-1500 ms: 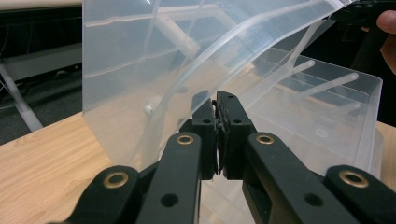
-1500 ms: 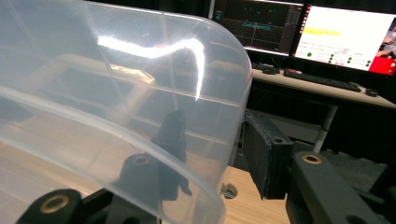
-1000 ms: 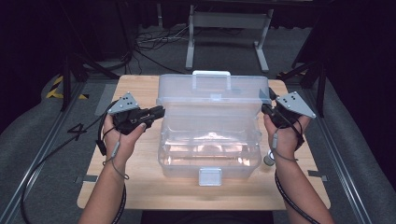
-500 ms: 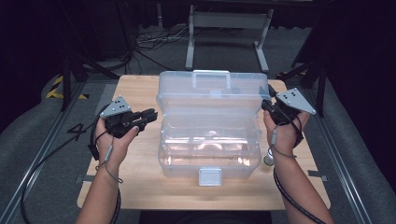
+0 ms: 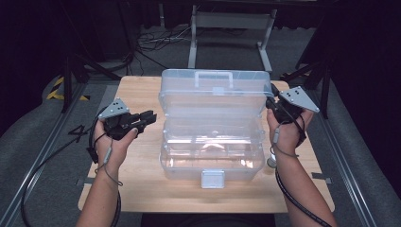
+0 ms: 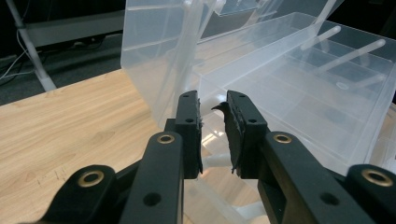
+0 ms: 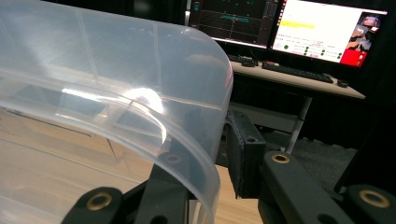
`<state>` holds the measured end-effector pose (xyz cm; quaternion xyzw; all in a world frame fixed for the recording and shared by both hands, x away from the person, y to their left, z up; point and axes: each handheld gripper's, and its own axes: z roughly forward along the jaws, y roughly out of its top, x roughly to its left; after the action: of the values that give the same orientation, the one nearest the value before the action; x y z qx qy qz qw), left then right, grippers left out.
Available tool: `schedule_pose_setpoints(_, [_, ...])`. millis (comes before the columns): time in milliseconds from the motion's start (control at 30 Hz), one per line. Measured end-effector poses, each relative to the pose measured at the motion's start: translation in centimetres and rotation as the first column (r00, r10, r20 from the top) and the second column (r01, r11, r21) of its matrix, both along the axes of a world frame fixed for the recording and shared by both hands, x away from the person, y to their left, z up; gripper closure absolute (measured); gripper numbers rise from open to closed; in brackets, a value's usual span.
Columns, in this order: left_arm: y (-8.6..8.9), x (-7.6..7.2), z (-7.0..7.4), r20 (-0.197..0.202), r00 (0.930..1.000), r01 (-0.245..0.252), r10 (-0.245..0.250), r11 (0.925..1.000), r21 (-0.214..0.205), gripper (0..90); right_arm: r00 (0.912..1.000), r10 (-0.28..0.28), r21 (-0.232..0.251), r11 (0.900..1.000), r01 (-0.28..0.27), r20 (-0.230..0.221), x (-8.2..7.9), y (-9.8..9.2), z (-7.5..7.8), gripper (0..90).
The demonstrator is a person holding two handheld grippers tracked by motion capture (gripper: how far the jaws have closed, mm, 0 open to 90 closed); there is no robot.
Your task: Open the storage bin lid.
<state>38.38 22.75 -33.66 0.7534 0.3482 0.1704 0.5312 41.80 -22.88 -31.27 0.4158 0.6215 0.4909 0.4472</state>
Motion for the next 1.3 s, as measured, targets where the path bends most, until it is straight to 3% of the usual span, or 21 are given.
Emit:
schedule_pose_setpoints(400, [1.5, 0.3, -0.5, 0.009, 0.9965, -0.083, 0.083, 0.9964, 0.018, 68.9, 0.9994, -0.002, 0.008, 1.0000, 0.002, -0.034, 0.6, -0.1, 0.5, 78.8])
schedule_pose_setpoints(467, [1.7, 0.3, -0.6, 0.006, 0.9952, -0.097, 0.097, 0.9951, 0.015, 63.9, 0.9994, 0.002, 0.007, 1.0000, -0.001, -0.035, 0.7, -0.1, 0.5, 78.3])
schedule_pose_setpoints(767, [2.7, 0.7, -1.4, 0.005, 0.9847, -0.174, 0.174, 0.9838, 0.042, 53.7, 0.9983, 0.007, -0.014, 0.9999, -0.007, -0.058, 1.6, -0.2, 0.9, 78.4])
schedule_pose_setpoints(1300, [4.1, -0.7, -1.9, -0.014, 0.9724, -0.232, 0.233, 0.9707, 0.063, 53.5, 0.9962, 0.011, -0.007, 0.9999, -0.011, -0.086, 3.6, -0.2, 1.4, 78.6])
